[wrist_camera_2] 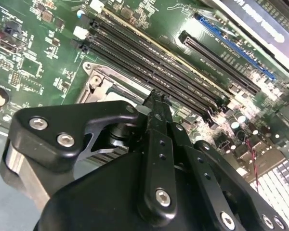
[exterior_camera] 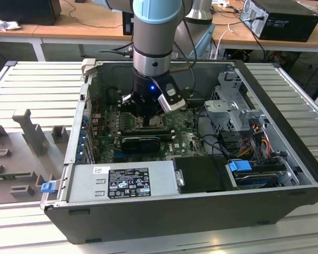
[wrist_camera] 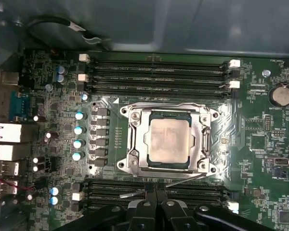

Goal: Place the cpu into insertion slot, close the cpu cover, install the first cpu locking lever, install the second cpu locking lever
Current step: 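Install the second cpu locking lever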

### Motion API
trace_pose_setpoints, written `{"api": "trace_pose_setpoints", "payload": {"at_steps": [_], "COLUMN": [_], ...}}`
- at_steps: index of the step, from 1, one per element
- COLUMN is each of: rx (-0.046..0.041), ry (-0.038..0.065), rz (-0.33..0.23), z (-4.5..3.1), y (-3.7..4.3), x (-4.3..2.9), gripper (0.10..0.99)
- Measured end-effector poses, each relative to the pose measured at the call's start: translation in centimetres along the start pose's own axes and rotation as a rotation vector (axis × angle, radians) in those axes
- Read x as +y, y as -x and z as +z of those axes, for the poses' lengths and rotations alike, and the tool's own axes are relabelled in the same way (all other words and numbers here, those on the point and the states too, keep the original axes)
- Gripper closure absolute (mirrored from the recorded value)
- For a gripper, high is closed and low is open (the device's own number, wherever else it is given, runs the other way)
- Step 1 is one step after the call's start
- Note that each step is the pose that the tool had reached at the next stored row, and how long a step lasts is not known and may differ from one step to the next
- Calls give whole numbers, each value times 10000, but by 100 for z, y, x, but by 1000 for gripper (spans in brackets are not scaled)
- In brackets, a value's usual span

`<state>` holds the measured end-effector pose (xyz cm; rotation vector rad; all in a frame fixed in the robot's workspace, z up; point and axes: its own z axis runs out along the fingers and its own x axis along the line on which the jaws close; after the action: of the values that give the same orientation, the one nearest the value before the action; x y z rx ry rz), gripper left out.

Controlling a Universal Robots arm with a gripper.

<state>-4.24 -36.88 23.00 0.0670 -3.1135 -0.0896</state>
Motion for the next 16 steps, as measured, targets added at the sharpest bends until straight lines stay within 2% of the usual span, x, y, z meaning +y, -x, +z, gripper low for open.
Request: {"api": "trace_pose_setpoints", "payload": {"at_steps": [2,4,8,11,16], "rx": [0,-5,-5,-11,-15], "ry": [43,154,250,414,470], "rz": [-22,-29,-76,-125,-128], "z": [14,16,22,90,146], "y": [-17,-75,-152,-167,-177], "x": [-6,-24,-55,-66,-95], "gripper": [980,980,980,980,980]}}
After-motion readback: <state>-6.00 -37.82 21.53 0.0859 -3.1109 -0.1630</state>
